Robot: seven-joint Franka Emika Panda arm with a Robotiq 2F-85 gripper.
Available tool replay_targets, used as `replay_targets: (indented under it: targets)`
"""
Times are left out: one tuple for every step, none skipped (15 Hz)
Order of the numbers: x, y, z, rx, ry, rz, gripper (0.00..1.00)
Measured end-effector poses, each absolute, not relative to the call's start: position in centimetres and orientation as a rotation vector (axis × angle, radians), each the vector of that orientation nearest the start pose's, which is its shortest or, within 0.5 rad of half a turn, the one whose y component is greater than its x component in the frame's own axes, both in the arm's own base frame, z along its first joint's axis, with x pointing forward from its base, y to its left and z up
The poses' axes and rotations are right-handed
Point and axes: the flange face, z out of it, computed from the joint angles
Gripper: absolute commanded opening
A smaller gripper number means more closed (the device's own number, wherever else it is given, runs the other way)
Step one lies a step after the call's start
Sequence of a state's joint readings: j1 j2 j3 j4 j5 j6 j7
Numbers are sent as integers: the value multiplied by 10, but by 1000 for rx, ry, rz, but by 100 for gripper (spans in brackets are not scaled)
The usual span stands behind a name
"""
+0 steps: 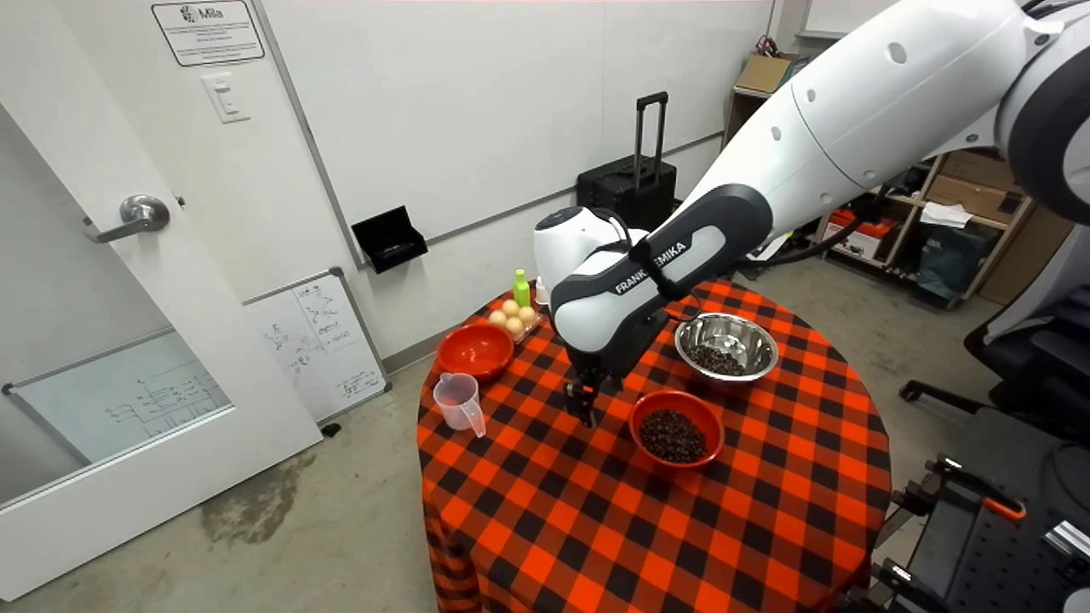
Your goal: Pour some of the things in the red bowl into the metal bowl
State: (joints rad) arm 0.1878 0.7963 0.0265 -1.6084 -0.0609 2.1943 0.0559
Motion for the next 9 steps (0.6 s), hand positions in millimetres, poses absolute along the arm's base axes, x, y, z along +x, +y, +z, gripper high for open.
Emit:
replay_targets:
  targets:
    - [651, 138, 147, -3178, -273, 368, 100]
    - [650, 140, 152, -3186, -245, 403, 100]
    - [649, 143, 156, -3191, -224, 432, 100]
    - [647, 146, 159, -3195, -207, 456, 100]
    - [645, 147, 160, -3197, -195, 470, 100]
    - [644, 147, 160, -3199, -179, 478, 100]
    - [644, 145, 157, -3200, -162, 484, 100]
    - [644, 140, 153, -3202, -133, 491, 100]
    - [644, 134, 148, -3204, -107, 500, 100]
